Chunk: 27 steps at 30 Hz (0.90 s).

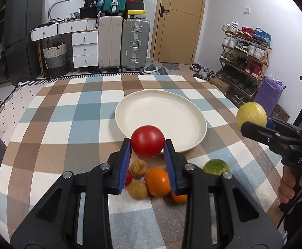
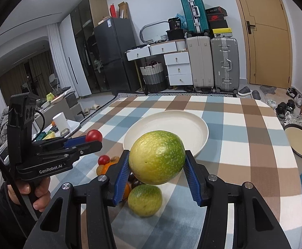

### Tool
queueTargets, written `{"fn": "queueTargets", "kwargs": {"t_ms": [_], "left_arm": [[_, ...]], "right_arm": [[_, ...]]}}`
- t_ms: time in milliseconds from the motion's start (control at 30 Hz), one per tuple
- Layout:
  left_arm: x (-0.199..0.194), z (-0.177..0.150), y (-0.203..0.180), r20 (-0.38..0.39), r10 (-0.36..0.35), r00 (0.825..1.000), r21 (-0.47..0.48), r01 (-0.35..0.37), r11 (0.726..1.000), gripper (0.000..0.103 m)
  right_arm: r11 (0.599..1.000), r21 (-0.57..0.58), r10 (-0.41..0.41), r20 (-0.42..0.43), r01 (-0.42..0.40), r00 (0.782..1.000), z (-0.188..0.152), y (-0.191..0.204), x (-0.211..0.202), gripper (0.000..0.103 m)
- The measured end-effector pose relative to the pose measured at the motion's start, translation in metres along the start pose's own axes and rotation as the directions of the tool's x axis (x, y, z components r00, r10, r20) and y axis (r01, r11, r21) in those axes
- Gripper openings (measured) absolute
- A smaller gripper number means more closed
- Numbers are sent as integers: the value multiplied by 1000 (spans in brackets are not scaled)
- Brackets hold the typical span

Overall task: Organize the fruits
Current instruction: 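Carry the tomato and citrus over the plate and open both grippers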

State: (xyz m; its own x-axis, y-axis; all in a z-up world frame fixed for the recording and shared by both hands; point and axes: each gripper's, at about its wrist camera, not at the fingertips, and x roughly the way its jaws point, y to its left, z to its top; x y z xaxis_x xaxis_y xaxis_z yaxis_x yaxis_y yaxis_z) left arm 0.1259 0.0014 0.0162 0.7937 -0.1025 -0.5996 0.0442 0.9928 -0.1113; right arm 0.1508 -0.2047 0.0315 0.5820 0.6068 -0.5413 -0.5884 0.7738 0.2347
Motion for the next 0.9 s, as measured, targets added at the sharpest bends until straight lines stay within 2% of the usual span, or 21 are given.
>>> {"fn": "queueTargets", "kwargs": {"t_ms": [133,333,667,900], "left_arm": [[9,10,1,13,0,1000,5,0,1000,29],[28,24,-1,19,-5,1000,13,5,1000,29],[70,33,-5,0,-22,1000,17,22,1000,29],[91,27,0,-44,-21,999,11,22,1000,29]], "right_arm": [[1000,15,23,30,-23,999,9,-7,7,52],[1000,10,22,27,-23,999,20,-15,23,52],[1000,-1,14,-9,-14,1000,25,-21,62,52],[1000,3,-20,-94,20,995,17,-28,85,52]]}}
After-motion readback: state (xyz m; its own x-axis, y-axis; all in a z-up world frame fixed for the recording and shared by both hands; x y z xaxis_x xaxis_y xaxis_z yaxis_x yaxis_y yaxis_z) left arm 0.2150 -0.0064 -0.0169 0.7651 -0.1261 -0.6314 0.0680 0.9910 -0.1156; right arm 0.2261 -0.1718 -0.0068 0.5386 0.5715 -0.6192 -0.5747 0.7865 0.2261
